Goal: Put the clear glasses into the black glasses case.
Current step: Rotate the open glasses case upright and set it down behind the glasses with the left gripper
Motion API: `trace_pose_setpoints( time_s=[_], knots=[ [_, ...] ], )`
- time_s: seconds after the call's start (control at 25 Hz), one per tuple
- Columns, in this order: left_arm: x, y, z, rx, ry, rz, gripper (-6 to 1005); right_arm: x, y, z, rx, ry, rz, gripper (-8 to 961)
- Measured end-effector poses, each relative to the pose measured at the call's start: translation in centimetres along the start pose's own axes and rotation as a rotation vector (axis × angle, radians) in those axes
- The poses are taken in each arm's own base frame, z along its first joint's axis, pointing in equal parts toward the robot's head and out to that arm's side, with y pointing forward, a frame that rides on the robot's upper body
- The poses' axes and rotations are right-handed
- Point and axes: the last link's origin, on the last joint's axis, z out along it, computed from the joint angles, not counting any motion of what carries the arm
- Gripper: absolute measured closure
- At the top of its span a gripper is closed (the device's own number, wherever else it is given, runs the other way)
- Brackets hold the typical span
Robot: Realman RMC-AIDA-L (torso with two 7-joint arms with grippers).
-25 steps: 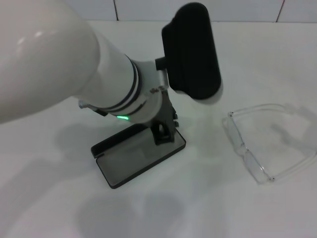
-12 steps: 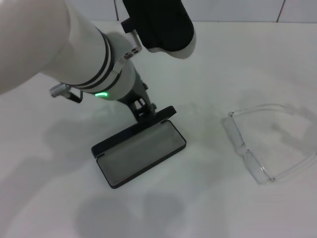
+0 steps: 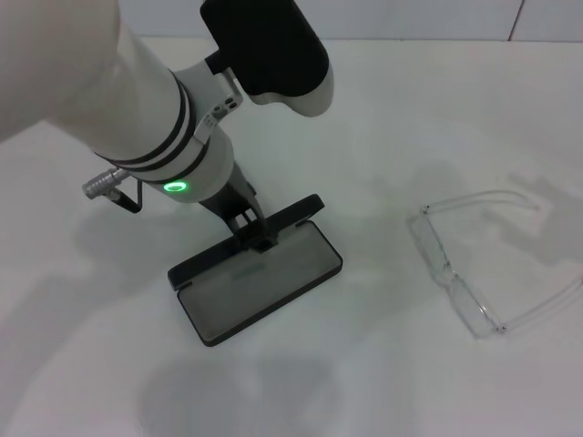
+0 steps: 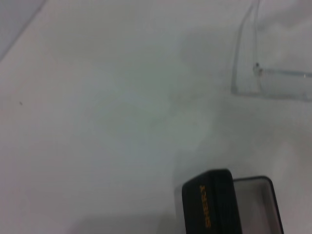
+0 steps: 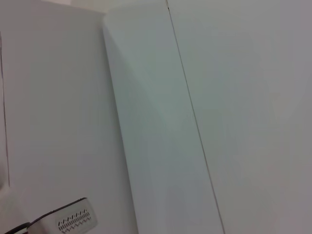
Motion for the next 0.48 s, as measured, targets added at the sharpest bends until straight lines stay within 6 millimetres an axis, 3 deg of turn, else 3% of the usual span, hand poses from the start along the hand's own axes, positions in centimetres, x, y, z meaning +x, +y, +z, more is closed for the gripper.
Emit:
trace_pose_setpoints(
  time_s=[0.48],
  knots=[
    [-0.8,-2.1,2.5,-0.055,-0.065,-0.038,519,0.0,-0.2,0.0,0.016,0.002,-0.005,230]
  ],
)
